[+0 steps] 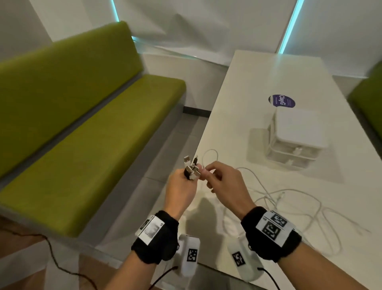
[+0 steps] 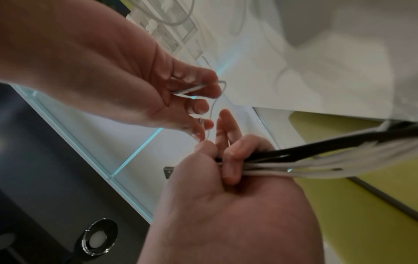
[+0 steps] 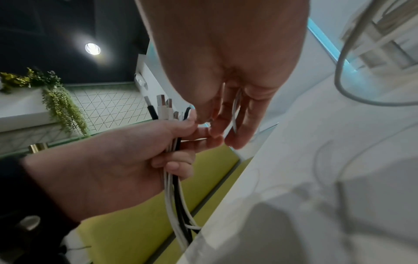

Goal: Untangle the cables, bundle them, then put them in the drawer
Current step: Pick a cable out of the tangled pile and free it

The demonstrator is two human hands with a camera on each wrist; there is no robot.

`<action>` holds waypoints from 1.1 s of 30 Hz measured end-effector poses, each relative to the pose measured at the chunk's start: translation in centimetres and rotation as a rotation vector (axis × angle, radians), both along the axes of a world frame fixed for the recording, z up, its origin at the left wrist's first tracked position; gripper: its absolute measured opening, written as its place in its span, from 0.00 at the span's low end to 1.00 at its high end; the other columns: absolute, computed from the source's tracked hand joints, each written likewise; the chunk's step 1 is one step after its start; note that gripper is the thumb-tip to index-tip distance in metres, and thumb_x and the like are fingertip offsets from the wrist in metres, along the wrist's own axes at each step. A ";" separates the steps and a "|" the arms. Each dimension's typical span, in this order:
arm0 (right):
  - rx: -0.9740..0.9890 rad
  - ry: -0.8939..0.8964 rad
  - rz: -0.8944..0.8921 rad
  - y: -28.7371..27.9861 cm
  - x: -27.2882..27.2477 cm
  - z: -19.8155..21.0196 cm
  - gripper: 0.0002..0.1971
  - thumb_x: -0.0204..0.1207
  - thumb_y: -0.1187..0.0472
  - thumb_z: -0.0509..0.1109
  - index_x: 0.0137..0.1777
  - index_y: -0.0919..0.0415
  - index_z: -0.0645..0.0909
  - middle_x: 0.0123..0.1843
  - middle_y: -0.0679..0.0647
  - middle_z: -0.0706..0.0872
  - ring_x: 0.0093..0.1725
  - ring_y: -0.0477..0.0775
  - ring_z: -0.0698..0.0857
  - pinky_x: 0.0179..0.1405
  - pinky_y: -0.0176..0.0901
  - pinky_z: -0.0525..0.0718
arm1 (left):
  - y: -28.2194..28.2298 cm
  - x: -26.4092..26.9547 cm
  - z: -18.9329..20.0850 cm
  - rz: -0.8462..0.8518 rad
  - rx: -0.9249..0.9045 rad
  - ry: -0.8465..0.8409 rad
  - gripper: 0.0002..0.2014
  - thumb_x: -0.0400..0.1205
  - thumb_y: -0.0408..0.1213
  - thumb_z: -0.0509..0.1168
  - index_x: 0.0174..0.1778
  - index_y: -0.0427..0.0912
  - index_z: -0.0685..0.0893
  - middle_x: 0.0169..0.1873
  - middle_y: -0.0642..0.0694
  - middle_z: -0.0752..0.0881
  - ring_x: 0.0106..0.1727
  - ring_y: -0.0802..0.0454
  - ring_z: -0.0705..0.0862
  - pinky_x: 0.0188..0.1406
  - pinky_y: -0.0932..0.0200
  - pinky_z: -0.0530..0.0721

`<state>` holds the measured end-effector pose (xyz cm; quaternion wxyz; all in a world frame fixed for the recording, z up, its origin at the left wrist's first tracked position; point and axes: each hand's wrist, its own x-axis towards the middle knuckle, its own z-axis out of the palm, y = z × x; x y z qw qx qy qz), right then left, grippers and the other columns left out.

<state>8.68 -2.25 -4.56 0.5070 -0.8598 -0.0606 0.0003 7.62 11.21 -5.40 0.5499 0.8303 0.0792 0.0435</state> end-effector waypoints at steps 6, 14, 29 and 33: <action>0.152 0.016 0.000 0.0 0.1 0.6 0.09 0.82 0.63 0.65 0.43 0.53 0.86 0.37 0.44 0.89 0.41 0.43 0.89 0.47 0.51 0.89 | -0.7 -0.7 1.0 0.009 -0.006 -0.059 0.16 0.86 0.46 0.62 0.34 0.52 0.88 0.17 0.64 0.82 0.21 0.67 0.78 0.21 0.73 0.70; 0.030 -0.131 0.102 -3.0 -1.5 2.0 0.18 0.78 0.70 0.64 0.55 0.49 0.89 0.41 0.36 0.89 0.43 0.37 0.84 0.47 0.30 0.80 | -3.2 -0.8 2.4 -0.039 -0.003 -0.056 0.20 0.83 0.47 0.66 0.22 0.53 0.79 0.11 0.57 0.70 0.17 0.57 0.65 0.17 0.68 0.64; -0.507 0.027 0.137 -12.2 -2.4 3.8 0.34 0.85 0.55 0.63 0.84 0.33 0.51 0.61 0.48 0.83 0.58 0.54 0.83 0.59 0.49 0.80 | -7.6 -0.6 3.5 -0.454 0.284 0.084 0.18 0.82 0.41 0.64 0.25 0.47 0.83 0.22 0.51 0.80 0.22 0.59 0.73 0.24 0.69 0.70; -0.677 -0.054 0.140 -11.4 -2.3 2.9 0.16 0.85 0.51 0.61 0.71 0.44 0.78 0.54 0.51 0.80 0.54 0.57 0.83 0.46 0.46 0.77 | -7.3 -1.0 3.7 -0.542 0.188 0.046 0.18 0.83 0.44 0.66 0.27 0.44 0.85 0.20 0.52 0.74 0.24 0.54 0.69 0.26 0.64 0.67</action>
